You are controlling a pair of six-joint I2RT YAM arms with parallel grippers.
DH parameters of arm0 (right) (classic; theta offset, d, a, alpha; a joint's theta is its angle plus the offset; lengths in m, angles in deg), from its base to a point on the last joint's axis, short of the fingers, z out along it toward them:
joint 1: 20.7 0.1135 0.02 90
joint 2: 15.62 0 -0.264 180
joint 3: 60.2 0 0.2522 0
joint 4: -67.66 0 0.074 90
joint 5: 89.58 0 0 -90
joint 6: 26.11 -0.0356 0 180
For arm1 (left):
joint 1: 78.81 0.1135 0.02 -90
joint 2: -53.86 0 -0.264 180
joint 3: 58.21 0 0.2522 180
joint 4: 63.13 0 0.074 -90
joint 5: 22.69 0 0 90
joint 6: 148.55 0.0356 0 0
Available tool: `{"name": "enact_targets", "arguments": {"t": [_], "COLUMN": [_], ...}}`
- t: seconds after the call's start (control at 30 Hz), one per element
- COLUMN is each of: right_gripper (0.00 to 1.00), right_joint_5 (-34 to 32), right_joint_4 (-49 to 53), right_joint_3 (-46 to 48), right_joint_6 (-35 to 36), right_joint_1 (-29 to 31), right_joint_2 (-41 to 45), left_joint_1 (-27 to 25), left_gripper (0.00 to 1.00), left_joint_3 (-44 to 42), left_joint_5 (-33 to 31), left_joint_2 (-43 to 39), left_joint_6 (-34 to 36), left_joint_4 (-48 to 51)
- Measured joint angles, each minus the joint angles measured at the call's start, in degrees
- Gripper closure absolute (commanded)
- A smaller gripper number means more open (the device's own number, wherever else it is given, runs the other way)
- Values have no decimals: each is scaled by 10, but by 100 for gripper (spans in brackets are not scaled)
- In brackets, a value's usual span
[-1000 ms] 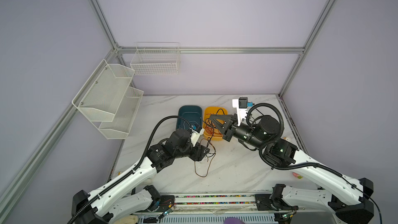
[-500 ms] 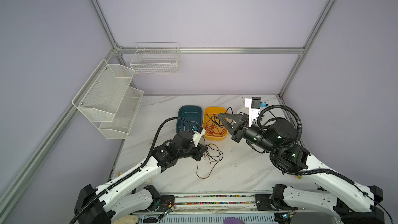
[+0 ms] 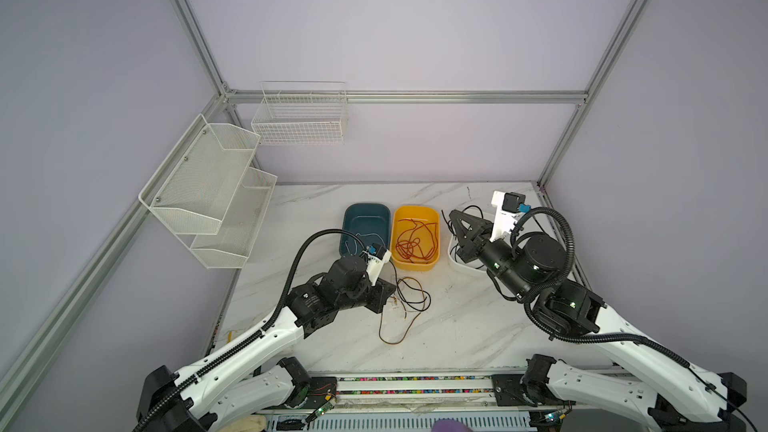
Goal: Untangle the cables
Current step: 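Lift the black wire with the right gripper and carry it toward the white tub, then lower the black wire into the white tub and open the right gripper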
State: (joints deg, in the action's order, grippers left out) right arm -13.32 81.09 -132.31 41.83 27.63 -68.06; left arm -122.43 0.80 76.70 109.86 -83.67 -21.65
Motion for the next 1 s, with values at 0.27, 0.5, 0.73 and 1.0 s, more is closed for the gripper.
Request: {"name": "enact_targets", "arguments": {"t": [0.27,0.5,0.73,1.0], "right_gripper": [100,100,100,100], "right_joint_5": [102,171,215,247], "right_joint_4": [5,-17,-72,-138], "right_joint_3": [58,88,115,130], "right_joint_6": [-20,-30,-36,-47], "right_joint_1": [-205,-300,-351,-364], "right_joint_2": [-29,-94,-178,-262], "left_joint_1": [0,1,1,3], "left_gripper": [46,32,30,29], "left_joint_3": [6,8,8,8], "left_joint_5": [-100,-181,-203,-203], "left_joint_2": [-61,-113,-106,-99], "left_joint_6": [48,73,82,83], "left_joint_4": [106,142,145,148]}}
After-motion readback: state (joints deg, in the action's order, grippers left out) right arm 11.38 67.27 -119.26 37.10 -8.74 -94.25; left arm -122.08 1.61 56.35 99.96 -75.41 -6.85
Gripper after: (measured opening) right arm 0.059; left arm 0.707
